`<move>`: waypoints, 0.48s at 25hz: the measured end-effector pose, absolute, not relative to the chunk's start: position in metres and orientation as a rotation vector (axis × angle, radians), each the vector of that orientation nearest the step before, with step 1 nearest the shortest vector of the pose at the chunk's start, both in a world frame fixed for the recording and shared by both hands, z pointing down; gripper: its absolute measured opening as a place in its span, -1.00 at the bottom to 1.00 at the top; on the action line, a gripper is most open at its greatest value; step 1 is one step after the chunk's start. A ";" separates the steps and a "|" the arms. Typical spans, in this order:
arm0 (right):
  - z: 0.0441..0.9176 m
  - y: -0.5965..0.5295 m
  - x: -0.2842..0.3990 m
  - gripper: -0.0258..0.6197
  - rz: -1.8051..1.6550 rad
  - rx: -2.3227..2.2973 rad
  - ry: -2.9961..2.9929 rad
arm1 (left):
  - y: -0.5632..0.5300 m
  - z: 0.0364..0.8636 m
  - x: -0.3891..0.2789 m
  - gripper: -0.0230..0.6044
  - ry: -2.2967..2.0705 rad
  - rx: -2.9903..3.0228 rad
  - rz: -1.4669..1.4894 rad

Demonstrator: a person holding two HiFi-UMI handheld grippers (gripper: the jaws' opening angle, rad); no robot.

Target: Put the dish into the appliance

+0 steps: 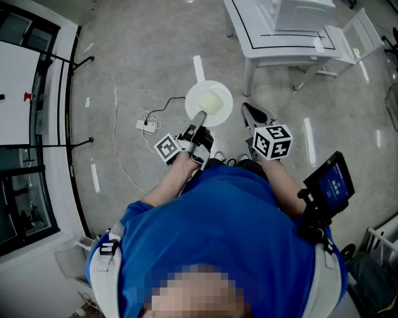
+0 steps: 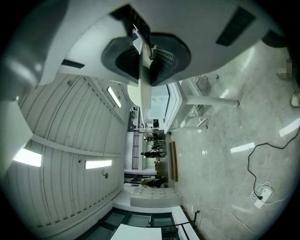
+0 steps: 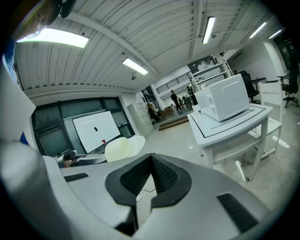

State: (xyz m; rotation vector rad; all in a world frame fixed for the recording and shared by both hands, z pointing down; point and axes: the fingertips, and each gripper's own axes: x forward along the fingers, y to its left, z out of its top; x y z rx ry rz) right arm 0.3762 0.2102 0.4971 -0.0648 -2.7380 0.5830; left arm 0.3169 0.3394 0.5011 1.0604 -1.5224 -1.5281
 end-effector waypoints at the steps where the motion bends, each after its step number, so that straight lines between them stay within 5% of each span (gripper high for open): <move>1: 0.497 0.210 0.376 -0.92 0.581 -0.064 -2.738 | 0.339 0.501 0.317 -0.84 -1.522 1.061 -1.528; 12: 0.492 0.210 0.375 -0.92 0.535 -0.062 -2.775 | 0.343 0.499 0.319 -0.84 -1.534 1.058 -1.546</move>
